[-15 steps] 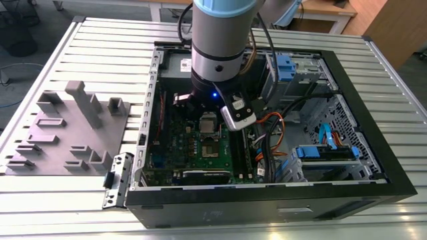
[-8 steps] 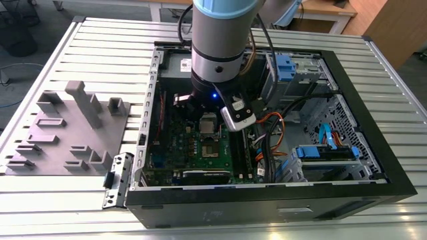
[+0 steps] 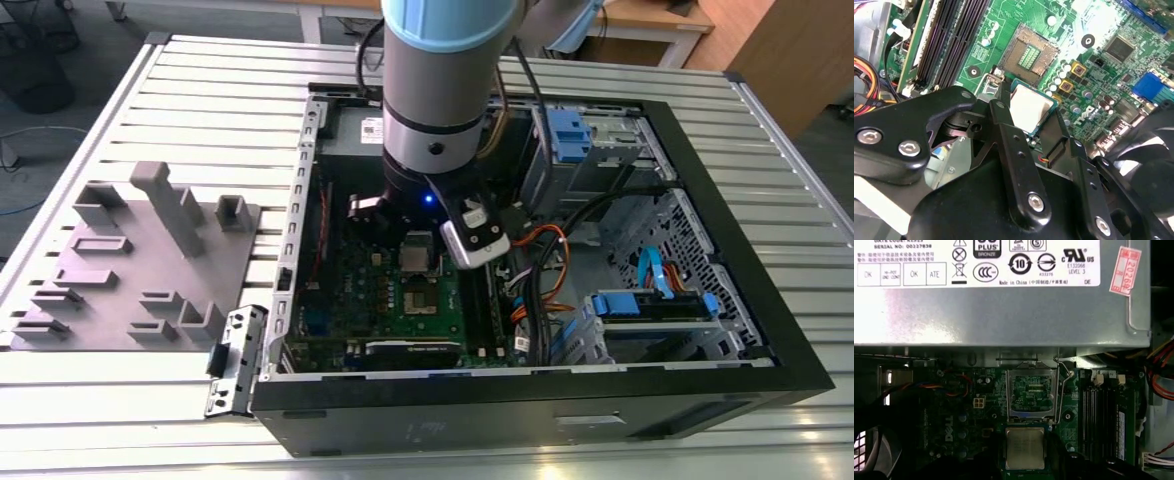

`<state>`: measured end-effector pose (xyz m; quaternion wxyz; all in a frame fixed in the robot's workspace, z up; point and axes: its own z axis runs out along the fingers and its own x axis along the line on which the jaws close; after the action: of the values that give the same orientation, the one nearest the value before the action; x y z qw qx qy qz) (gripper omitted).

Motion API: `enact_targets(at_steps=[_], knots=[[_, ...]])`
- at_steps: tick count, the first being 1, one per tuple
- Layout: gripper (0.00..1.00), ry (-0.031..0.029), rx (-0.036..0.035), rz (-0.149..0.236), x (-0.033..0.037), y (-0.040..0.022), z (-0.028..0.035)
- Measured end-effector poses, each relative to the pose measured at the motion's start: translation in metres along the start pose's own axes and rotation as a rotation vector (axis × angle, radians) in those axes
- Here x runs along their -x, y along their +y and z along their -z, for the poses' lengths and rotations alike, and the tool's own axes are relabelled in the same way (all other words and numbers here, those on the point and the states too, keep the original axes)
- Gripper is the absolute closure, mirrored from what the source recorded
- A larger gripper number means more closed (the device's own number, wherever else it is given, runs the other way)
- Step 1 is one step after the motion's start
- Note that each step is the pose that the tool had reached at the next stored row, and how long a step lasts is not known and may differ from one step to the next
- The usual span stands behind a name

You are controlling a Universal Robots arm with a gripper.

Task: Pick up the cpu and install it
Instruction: 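Place the cpu into insertion slot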

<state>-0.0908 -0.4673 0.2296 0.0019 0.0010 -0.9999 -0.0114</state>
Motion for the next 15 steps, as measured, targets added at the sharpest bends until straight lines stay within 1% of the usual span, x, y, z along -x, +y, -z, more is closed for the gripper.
enact_targets(at_steps=[4,11,15], knots=[[0.53,-0.0027,-0.0007,0.000,-0.0001,-0.0012,-0.0057],[0.53,-0.0050,-0.0041,0.000,0.0002,-0.0034,-0.0131],[0.53,-0.0058,-0.0043,0.000,0.0012,-0.0048,-0.0170]])
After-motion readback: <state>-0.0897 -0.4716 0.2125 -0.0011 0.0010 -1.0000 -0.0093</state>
